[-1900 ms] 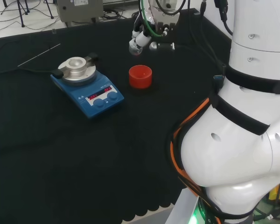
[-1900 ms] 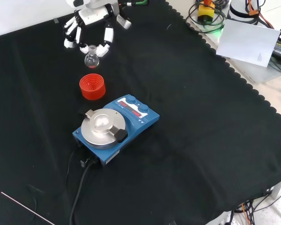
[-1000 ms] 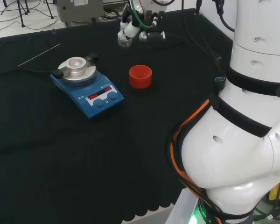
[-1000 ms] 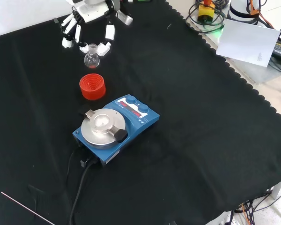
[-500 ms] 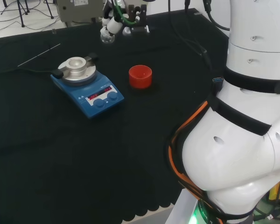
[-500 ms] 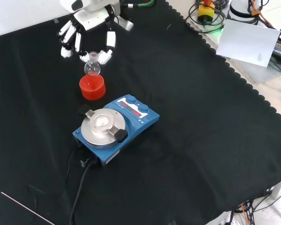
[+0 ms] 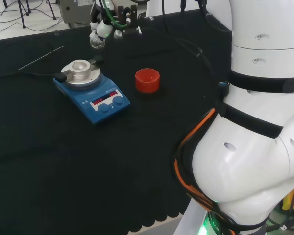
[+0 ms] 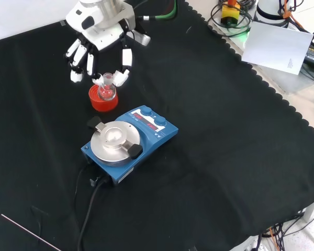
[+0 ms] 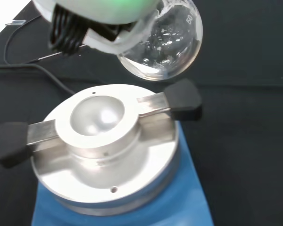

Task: Place the round-bottom flask on the heater.

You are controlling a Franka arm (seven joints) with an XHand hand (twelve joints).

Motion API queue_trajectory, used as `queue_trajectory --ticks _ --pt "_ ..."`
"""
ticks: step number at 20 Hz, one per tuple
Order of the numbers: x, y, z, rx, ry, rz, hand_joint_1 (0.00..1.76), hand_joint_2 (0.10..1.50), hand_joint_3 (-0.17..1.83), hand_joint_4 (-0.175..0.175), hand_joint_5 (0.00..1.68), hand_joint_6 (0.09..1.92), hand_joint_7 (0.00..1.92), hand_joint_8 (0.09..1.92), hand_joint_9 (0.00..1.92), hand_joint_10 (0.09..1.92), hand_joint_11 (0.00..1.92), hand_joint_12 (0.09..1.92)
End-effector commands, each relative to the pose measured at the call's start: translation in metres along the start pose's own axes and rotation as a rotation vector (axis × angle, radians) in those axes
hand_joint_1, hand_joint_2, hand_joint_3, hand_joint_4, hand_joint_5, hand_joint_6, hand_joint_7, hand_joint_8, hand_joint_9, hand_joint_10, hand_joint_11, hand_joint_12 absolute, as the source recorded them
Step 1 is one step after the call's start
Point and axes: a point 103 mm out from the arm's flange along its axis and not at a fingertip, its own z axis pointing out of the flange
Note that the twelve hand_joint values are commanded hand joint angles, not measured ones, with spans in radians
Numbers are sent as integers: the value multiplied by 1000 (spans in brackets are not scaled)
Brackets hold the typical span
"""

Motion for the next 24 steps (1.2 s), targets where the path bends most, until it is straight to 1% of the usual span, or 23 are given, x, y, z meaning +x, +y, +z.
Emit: queue_trajectory --ticks 1,5,13,24 --pt "31 17 11 24 -18 -68 1109 585 907 175 1165 988 459 543 639 538 332 1301" --pt "39 25 17 40 -22 -85 1110 583 910 175 1167 987 462 544 642 539 337 1298" --pt "49 37 29 71 -27 -105 1110 581 912 175 1168 986 464 544 646 538 342 1295" --pt "49 44 44 102 -28 -111 1110 580 914 175 1169 985 466 543 649 537 346 1292"
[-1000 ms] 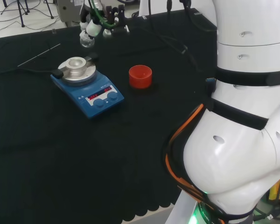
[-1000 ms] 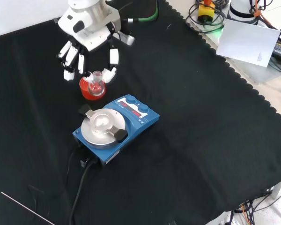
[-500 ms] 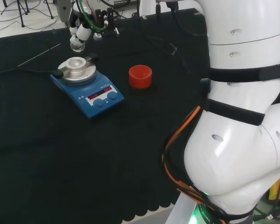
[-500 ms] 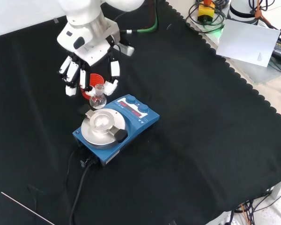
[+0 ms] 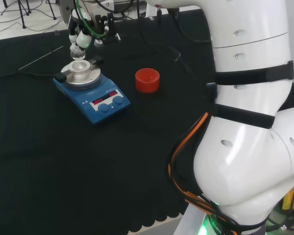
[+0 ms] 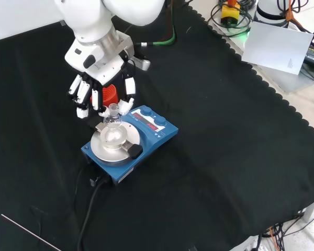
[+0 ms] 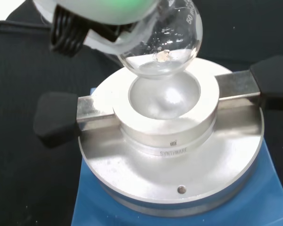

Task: Place the round-bottom flask on the heater.

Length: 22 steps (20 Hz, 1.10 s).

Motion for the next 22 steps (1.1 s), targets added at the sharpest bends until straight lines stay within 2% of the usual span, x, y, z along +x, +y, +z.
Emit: queue_trajectory --ticks 1,22 --pt "0 2 5 14 -2 -4 1110 579 915 175 1169 985 466 543 649 537 346 1291" --pt "-5 12 22 51 -3 -12 1110 577 918 175 1170 986 467 542 652 534 351 1287"
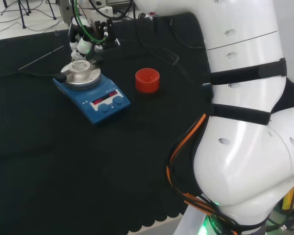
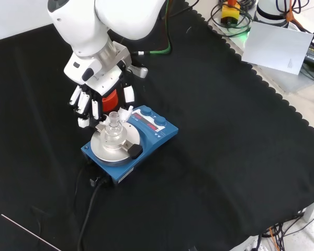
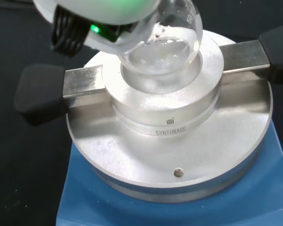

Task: Place the round-bottom flask on the heater.

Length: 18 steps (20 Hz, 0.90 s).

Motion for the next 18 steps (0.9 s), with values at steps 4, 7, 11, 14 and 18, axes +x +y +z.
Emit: queue_trajectory --ticks 4,7,11,14,18 --pt "-1 2 3 11 -1 2 1110 577 918 175 1169 986 467 541 652 533 351 1286" --pt "-4 4 6 19 6 4 1110 577 918 175 1169 987 467 541 653 533 351 1286" --pt "-6 6 9 21 7 8 1110 578 918 175 1169 987 467 541 653 533 352 1286" --pt "-12 10 14 28 8 9 1110 578 918 175 1169 987 468 541 653 532 352 1285" --pt "-14 12 16 33 7 3 1110 579 917 175 1168 988 468 541 654 532 352 1285"
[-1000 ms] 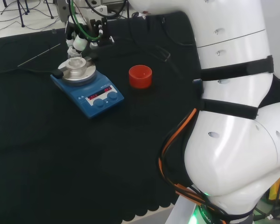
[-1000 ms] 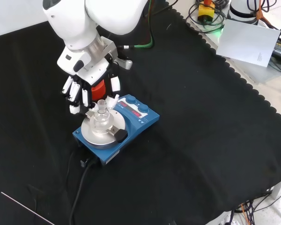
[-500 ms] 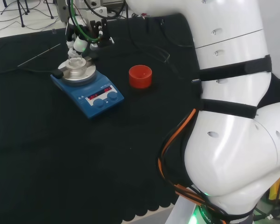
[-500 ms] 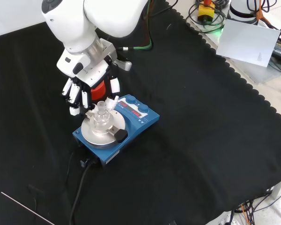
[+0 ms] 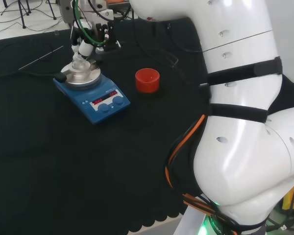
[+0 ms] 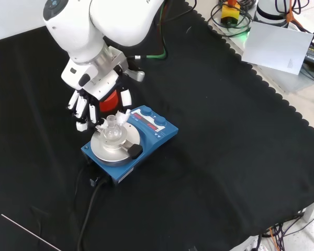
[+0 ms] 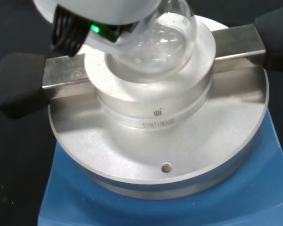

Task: Place the round-bottom flask on the heater.

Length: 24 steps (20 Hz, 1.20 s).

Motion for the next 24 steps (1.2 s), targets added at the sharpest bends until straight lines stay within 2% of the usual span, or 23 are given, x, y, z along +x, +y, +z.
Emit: queue_trajectory --ticks 1,4,7,8,9,10,12,14,16,20,24 --pt "-6 3 4 7 -5 -5 1110 579 917 175 1168 988 468 541 654 531 352 1285" --pt "-7 3 5 22 -15 -18 1096 657 766 175 1151 933 449 543 638 535 329 1298" --pt "-9 2 3 24 -15 -31 1061 853 418 175 1086 902 416 559 614 557 304 1310" --pt "-10 1 1 20 -20 -35 1019 832 402 121 1024 839 406 557 608 556 300 1303" --pt "-11 1 -1 15 -26 -36 980 768 471 72 954 793 399 554 605 554 294 1304" --pt "-11 0 -3 12 -27 -35 940 697 554 40 872 765 391 553 601 554 289 1305" --pt "-13 -3 -6 17 -30 -36 864 606 632 11 706 709 373 551 591 555 282 1311" --pt "-15 -6 -8 21 -37 -37 785 573 614 2 572 625 350 557 578 568 268 1331" --pt "-15 -9 -10 31 -39 -38 711 578 548 1 509 529 325 568 563 586 257 1345" --pt "-14 -22 -15 39 -48 -30 642 592 470 7 449 395 291 575 541 600 244 1359" --pt "-12 -41 -22 25 -54 -9 632 614 425 10 461 292 269 580 530 610 240 1367"
